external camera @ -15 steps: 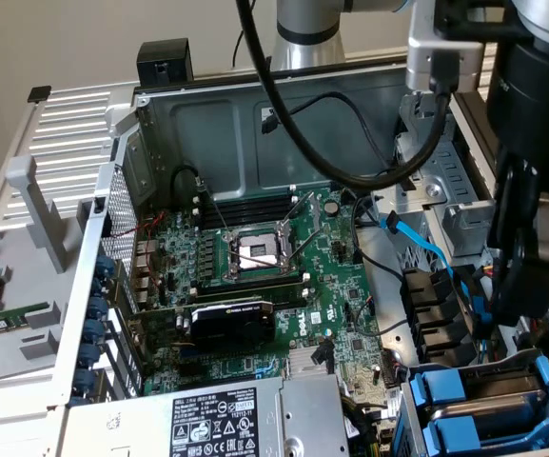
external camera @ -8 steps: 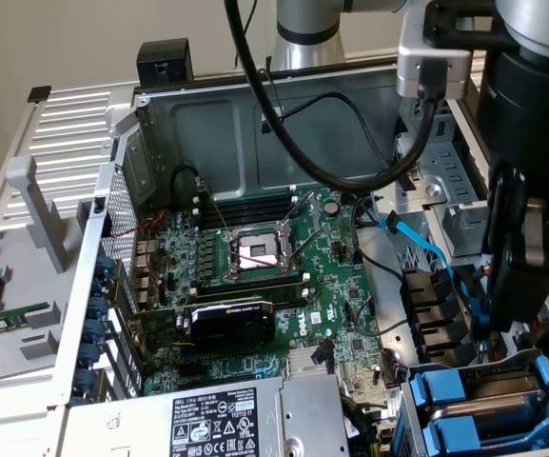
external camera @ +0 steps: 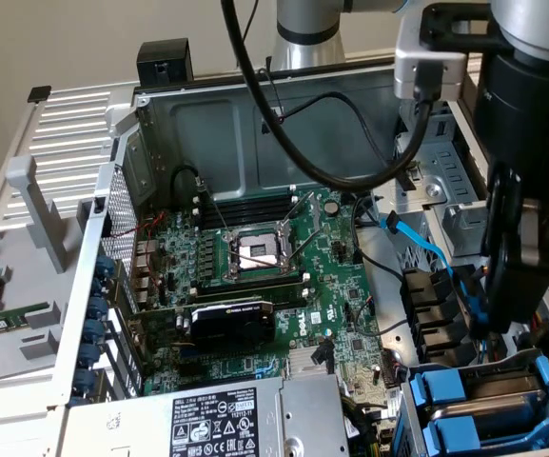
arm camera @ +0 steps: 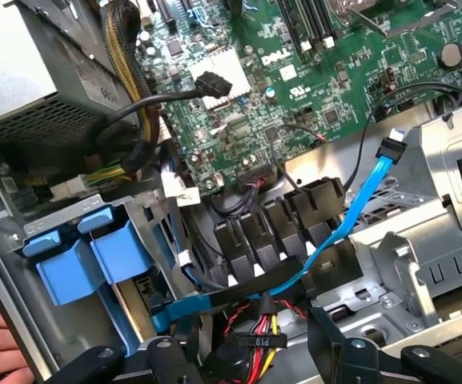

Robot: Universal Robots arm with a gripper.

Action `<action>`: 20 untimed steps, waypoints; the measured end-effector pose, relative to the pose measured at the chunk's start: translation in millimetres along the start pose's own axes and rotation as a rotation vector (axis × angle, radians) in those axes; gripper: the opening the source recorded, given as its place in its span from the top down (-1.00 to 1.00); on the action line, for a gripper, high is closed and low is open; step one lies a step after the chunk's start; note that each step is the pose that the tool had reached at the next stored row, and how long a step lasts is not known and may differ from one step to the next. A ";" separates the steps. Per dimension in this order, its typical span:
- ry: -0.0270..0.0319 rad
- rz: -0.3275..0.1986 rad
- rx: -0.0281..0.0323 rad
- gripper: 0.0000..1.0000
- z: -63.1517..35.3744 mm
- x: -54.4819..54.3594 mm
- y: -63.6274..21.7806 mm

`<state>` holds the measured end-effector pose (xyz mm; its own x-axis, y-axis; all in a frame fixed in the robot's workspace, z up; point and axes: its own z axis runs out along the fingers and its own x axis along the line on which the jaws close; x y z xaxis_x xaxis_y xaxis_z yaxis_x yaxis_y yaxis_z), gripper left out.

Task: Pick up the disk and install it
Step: 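Insert the first disk wire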

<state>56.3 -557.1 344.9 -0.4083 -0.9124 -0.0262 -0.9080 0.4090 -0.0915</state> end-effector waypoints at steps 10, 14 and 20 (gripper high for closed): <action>0.0070 0.031 0.0161 -0.30 0.8 -0.8 2.3; 0.0075 0.033 0.0242 -0.30 0.8 -1.7 3.5; 0.0113 0.040 0.0342 -0.30 -0.6 -2.0 4.4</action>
<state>53.1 -553.5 345.1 -0.4452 -0.8952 -0.0192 -0.8874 0.4439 -0.1246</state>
